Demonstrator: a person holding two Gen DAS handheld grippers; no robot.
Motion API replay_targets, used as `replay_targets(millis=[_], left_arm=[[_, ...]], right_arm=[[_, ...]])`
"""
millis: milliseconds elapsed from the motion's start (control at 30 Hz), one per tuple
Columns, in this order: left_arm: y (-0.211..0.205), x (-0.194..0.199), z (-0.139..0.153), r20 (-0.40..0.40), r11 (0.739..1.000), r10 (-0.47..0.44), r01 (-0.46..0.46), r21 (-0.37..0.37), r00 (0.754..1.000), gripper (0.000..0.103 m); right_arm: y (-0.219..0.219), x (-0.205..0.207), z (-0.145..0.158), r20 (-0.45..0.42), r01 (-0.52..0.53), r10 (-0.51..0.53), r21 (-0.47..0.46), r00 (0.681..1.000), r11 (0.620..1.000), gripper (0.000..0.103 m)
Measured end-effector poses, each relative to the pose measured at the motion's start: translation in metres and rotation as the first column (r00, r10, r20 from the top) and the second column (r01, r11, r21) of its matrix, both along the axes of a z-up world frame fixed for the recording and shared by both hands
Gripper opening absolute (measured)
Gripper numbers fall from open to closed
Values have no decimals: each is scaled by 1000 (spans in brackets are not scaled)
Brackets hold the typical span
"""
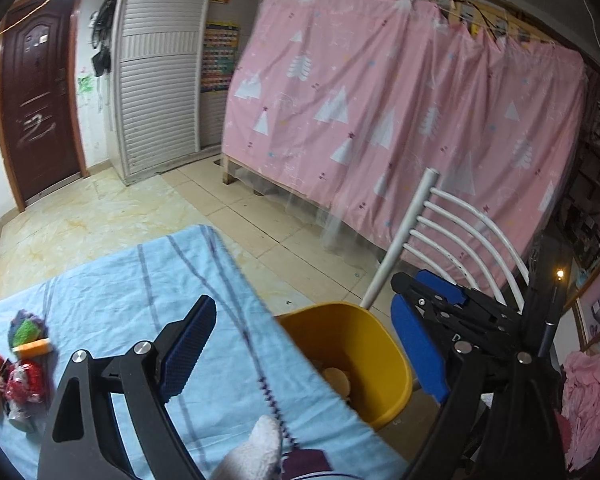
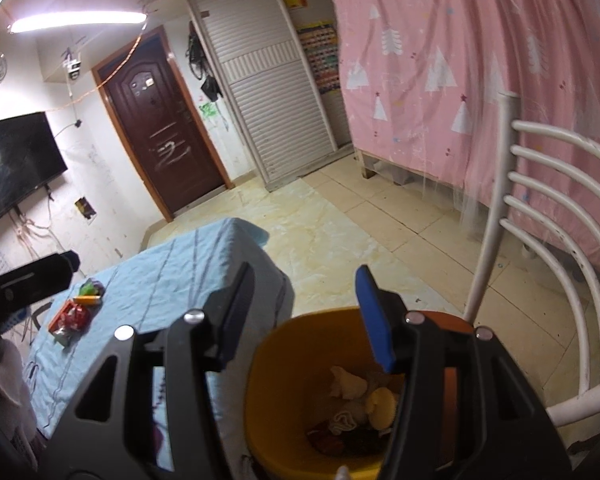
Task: Collect trash
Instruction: 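Carry the white cloth and yellow brush to the yellow bucket and release both, then move both open grippers back over the bed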
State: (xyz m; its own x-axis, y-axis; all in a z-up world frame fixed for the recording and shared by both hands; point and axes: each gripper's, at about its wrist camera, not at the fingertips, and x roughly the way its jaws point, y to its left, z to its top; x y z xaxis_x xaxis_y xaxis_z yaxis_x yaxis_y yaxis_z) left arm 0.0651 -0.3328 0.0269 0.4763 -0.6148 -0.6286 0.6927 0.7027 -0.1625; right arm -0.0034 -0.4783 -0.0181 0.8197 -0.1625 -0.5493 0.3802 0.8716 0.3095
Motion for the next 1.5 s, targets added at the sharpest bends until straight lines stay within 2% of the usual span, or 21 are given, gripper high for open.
replay_targets(millis=[133,567,833,1067,1233,1500], left_arm=[[25,11,5,2,999,45,-45,-21,999,81],[109,38,10,2,982,176,-175,-68,984,81],[177,63,2,2,952,299,-298,-66,954,81],[238,84,-9,6,921,389,-389,-22,921,81],[274,100,-20,12,896,442,-442,36,897,81],[321,120,-53,-8,877,466,-460,139,885,81]], right_arm=[[20,17,5,-9,-43,43,-19,999,999,55],[87,69,18,-40,-179,176,-66,983,982,56],[134,104,17,-72,-277,272,-79,960,958,57],[182,136,15,-103,-371,362,-89,927,925,62],[207,153,12,-127,-425,413,-84,902,901,62],[252,176,1,-165,-510,495,-62,853,858,62]])
